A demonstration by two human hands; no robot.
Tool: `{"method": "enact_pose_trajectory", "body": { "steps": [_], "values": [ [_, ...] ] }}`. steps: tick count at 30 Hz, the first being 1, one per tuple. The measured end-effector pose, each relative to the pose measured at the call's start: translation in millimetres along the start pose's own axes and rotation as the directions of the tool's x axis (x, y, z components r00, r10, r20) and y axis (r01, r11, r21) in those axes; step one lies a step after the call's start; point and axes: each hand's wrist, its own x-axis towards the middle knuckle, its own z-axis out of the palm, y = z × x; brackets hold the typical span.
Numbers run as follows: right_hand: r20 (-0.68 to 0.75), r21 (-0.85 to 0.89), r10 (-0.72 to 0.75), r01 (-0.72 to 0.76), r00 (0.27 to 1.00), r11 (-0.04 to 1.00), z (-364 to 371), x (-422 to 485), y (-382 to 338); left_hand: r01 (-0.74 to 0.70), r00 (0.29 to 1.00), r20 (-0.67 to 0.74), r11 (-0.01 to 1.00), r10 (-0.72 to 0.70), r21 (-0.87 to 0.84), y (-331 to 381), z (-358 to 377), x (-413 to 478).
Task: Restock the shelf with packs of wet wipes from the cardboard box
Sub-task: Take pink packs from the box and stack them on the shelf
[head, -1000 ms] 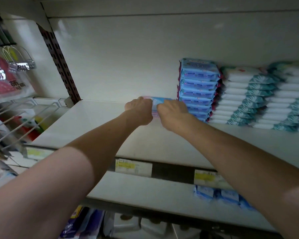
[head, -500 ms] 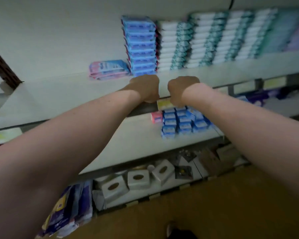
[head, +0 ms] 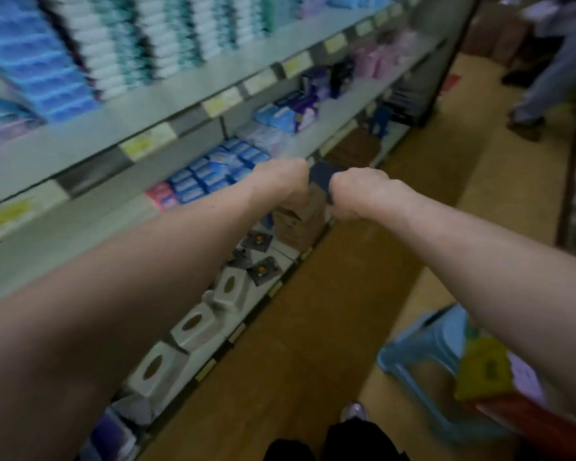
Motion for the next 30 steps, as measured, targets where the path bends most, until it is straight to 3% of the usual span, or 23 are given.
{"method": "enact_pose_trajectory", "body": {
  "steps": [7,17,24,30],
  "values": [
    [0.118,0.102,0.233,-0.246,0.965,0.964,71,-59,116,-0.253,0.966,0.064,0.967,0.252,0.018,157,26,17],
    [0.293,0.230,0.433,-0.503,0.852,0.833,167,-130,277,-0.506,0.842,0.209,0.863,0.497,-0.014,364,70,39],
    [0.417,0.261,0.475,-0.602,0.775,0.754,245,-154,367,-0.564,0.764,0.366,0.826,0.531,-0.022,465,116,62],
    [0.569,0.283,0.403,-0.631,0.717,0.723,323,-159,409,-0.556,0.697,0.518,0.830,0.495,-0.045,505,175,79]
  ]
}}
